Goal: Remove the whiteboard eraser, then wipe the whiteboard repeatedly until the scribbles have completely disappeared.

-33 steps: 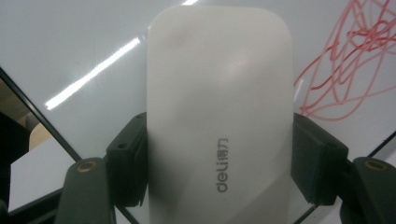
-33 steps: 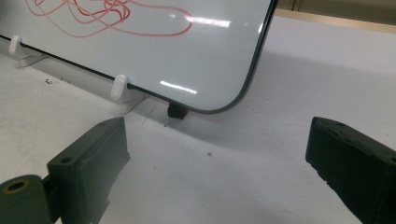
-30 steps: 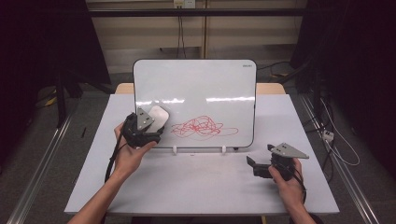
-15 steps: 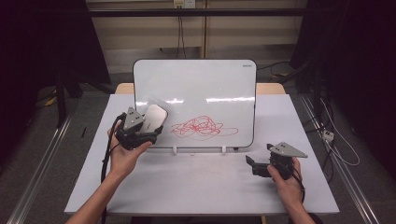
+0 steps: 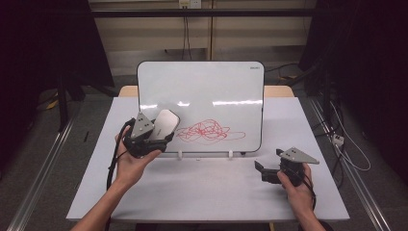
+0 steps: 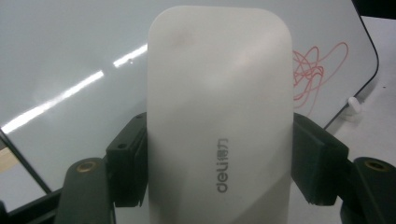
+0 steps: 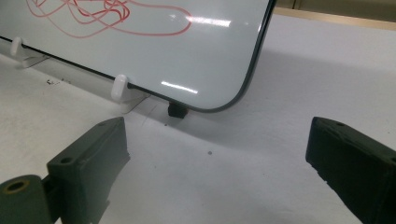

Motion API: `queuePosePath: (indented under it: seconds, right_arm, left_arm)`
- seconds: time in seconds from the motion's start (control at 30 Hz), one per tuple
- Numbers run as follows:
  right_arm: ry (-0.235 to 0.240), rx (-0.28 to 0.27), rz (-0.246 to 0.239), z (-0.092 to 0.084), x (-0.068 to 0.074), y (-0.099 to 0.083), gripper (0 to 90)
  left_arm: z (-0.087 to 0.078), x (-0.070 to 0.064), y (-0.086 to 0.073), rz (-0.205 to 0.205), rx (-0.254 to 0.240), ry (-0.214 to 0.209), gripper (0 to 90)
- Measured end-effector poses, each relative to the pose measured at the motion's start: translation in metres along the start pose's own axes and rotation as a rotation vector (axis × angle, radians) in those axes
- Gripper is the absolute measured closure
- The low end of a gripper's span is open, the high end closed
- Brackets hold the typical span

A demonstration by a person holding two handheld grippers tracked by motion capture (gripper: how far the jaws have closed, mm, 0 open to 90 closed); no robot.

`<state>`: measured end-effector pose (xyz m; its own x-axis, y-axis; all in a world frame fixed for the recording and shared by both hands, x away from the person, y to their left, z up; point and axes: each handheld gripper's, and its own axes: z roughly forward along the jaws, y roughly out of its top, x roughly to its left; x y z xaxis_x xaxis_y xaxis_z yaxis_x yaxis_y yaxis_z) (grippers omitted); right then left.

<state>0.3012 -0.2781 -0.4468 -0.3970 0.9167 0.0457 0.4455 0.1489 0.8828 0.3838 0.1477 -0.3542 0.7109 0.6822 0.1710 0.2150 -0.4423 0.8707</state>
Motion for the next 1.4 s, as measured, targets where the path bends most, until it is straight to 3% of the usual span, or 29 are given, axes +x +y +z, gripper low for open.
queuePosePath:
  seconds: [0.07, 0.2, 0.23, 0.6, 0.67, 0.7, 0.77, 0.87, 1.13, 1.23, 1.4]
  right_arm:
    - [0.002, 0.001, -0.002, 0.0, 0.0, 0.0, 5.8]
    - [-0.002, -0.003, 0.002, -0.001, 0.0, 0.0, 5.8]
    - [-0.004, -0.004, 0.004, -0.001, 0.0, 0.001, 5.8]
    - [-0.012, 0.004, -0.003, 0.0, 0.0, 0.0, 5.8]
    - [-0.009, 0.003, -0.002, -0.001, 0.0, -0.001, 5.8]
    - [-0.009, 0.004, -0.002, -0.001, 0.0, -0.001, 5.8]
    - [-0.005, 0.0, -0.005, -0.002, 0.0, -0.001, 5.8]
    - [-0.004, 0.001, -0.005, -0.002, -0.001, -0.001, 5.8]
    - [-0.003, 0.003, -0.007, -0.001, 0.001, -0.001, 5.8]
    - [-0.004, 0.003, -0.006, -0.001, 0.0, -0.001, 5.8]
    - [-0.003, 0.003, -0.007, -0.001, 0.0, -0.001, 5.8]
  left_arm:
    - [0.003, -0.004, 0.0, -0.007, -0.004, -0.005, 31.0]
    - [0.008, -0.008, 0.002, 0.031, 0.02, -0.014, 31.1]
    - [0.009, -0.009, 0.002, 0.021, 0.016, -0.027, 31.0]
    - [0.022, -0.024, 0.011, 0.075, 0.03, -0.064, 31.0]
    - [0.025, -0.026, 0.014, 0.089, 0.036, -0.055, 31.0]
    - [0.027, -0.028, 0.015, 0.074, 0.028, -0.059, 31.0]
    - [0.03, -0.028, 0.017, 0.1, 0.039, -0.057, 31.0]
    - [0.037, -0.03, 0.018, 0.087, 0.038, -0.049, 31.0]
    - [0.046, -0.027, 0.025, 0.111, 0.062, -0.023, 31.0]
    - [0.05, -0.028, 0.026, 0.106, 0.046, -0.005, 31.0]
    - [0.054, -0.028, 0.026, 0.14, 0.071, 0.01, 31.0]
